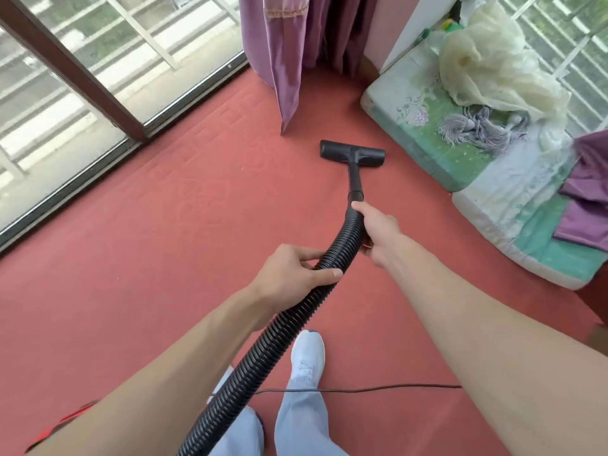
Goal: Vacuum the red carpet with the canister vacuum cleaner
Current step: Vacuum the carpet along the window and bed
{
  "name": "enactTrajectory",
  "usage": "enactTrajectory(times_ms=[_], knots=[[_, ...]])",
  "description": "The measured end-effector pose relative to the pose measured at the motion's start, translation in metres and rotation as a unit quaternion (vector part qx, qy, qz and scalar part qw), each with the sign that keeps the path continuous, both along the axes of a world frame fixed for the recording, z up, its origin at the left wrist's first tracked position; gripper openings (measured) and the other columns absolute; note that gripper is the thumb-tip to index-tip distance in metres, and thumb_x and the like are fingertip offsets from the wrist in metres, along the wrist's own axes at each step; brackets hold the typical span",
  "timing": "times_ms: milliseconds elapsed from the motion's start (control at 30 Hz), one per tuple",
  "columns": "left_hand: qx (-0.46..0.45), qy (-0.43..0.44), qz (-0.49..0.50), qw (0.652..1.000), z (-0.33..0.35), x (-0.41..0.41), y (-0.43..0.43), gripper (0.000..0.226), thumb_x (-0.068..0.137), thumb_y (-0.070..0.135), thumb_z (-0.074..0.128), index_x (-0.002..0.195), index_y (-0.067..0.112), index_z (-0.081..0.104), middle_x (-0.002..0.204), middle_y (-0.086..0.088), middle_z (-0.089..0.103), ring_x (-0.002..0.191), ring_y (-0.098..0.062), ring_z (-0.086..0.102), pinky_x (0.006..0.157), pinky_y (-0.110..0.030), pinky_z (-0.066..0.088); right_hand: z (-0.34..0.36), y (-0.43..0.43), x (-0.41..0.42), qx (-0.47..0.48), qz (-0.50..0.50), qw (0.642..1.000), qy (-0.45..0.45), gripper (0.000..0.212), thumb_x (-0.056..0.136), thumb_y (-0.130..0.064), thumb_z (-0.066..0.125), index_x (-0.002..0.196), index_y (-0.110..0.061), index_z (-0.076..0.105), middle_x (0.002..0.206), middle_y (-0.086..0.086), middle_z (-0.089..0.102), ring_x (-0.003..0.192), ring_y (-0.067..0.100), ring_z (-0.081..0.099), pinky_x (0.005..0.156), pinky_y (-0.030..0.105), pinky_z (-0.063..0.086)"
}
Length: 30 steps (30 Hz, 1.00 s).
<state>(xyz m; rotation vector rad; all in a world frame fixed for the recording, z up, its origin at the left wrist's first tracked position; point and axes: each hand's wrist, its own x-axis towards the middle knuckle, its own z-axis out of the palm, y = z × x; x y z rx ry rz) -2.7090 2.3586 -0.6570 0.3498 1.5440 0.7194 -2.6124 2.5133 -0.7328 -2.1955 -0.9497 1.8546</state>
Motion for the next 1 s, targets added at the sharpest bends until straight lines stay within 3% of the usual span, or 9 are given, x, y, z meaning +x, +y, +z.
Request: enactTrajectory(times_ms=[100,200,300,400,500,567,733,900,1000], knots=[[-0.008,-0.031,-0.006,0.999,0.0,0.001,0.002,0.028,0.086,0.024,0.078,0.113,0.026,0.075,0.075,0.0,0.07,0.062,-0.012,0.061,0.057,-0.021,0.052,0.0,0.003,0.004,-0.01,0.026,1.0,-0.013,0.046,0.083,-0.033,0.069,0.12,-0.009,0.056,0.091,0.006,0.065,0.073,0.02,0.06,0.063,0.028,0.05],[-0.015,-0.084,-0.082,0.993,0.011,-0.008,-0.007,0.027,0.084,0.022,0.079,0.111,0.025,0.076,0.073,0.003,0.068,0.069,-0.01,0.065,0.063,-0.02,0.052,0.02,-0.013,0.012,-0.028,0.073,0.996,-0.035,0.034,0.08,-0.033,0.067,0.104,-0.01,0.062,0.083,0.005,0.062,0.071,0.02,0.057,0.066,0.03,0.045],[-0.019,-0.128,-0.193,0.973,0.021,-0.017,-0.019,0.029,0.082,0.02,0.081,0.111,0.022,0.076,0.077,0.0,0.063,0.075,-0.013,0.064,0.07,-0.028,0.053,0.047,-0.033,0.031,-0.057,0.13,0.989,-0.05,0.02,0.078,-0.032,0.065,0.084,-0.013,0.061,0.064,0.002,0.054,0.051,0.014,0.046,0.054,0.024,0.035],[-0.031,-0.129,-0.261,0.956,0.024,-0.02,-0.023,0.028,0.079,0.018,0.083,0.107,0.02,0.078,0.082,-0.005,0.061,0.075,-0.014,0.063,0.07,-0.033,0.052,0.056,-0.047,0.042,-0.08,0.138,0.986,-0.045,0.019,0.08,-0.031,0.064,0.086,-0.012,0.062,0.057,0.0,0.051,0.043,0.011,0.042,0.049,0.021,0.032],[-0.033,-0.087,-0.247,0.965,0.021,-0.017,-0.019,0.028,0.081,0.019,0.082,0.108,0.023,0.077,0.076,-0.001,0.06,0.069,-0.011,0.06,0.064,-0.024,0.049,0.044,-0.044,0.037,-0.071,0.089,0.993,-0.037,0.036,0.081,-0.033,0.067,0.106,-0.007,0.061,0.075,0.004,0.057,0.053,0.013,0.047,0.051,0.022,0.036],[-0.034,-0.046,-0.176,0.983,0.018,-0.01,-0.017,0.028,0.085,0.019,0.079,0.112,0.025,0.075,0.065,0.008,0.063,0.062,-0.006,0.061,0.058,-0.016,0.048,0.03,-0.038,0.03,-0.054,0.051,0.997,-0.027,0.046,0.082,-0.033,0.068,0.117,-0.006,0.055,0.089,0.007,0.061,0.062,0.015,0.051,0.053,0.024,0.039],[-0.012,-0.005,-0.036,0.999,0.008,0.019,-0.016,0.021,0.091,0.023,0.073,0.111,0.03,0.074,0.073,0.001,0.067,0.064,-0.01,0.061,0.056,-0.016,0.051,0.011,-0.027,0.023,-0.003,-0.013,1.0,0.006,0.046,0.08,-0.033,0.069,0.114,-0.005,0.055,0.101,0.012,0.069,0.075,0.022,0.061,0.065,0.03,0.048],[0.033,-0.061,-0.091,0.993,0.027,0.029,-0.03,0.028,0.084,0.027,0.079,0.088,0.055,0.075,0.07,0.007,0.065,0.069,-0.009,0.062,0.066,-0.017,0.05,0.032,-0.049,0.056,0.002,-0.088,0.996,-0.017,0.042,0.08,-0.032,0.069,0.11,-0.007,0.056,0.1,0.012,0.069,0.07,0.02,0.06,0.055,0.025,0.043],[0.047,-0.09,-0.177,0.979,0.04,0.033,-0.048,0.035,0.079,0.03,0.082,0.104,0.053,0.073,0.075,0.004,0.063,0.07,-0.008,0.058,0.064,-0.015,0.044,0.051,-0.085,0.09,-0.025,-0.146,0.989,-0.012,0.041,0.078,-0.033,0.071,0.109,-0.006,0.063,0.089,0.009,0.07,0.063,0.018,0.061,0.053,0.024,0.046]])
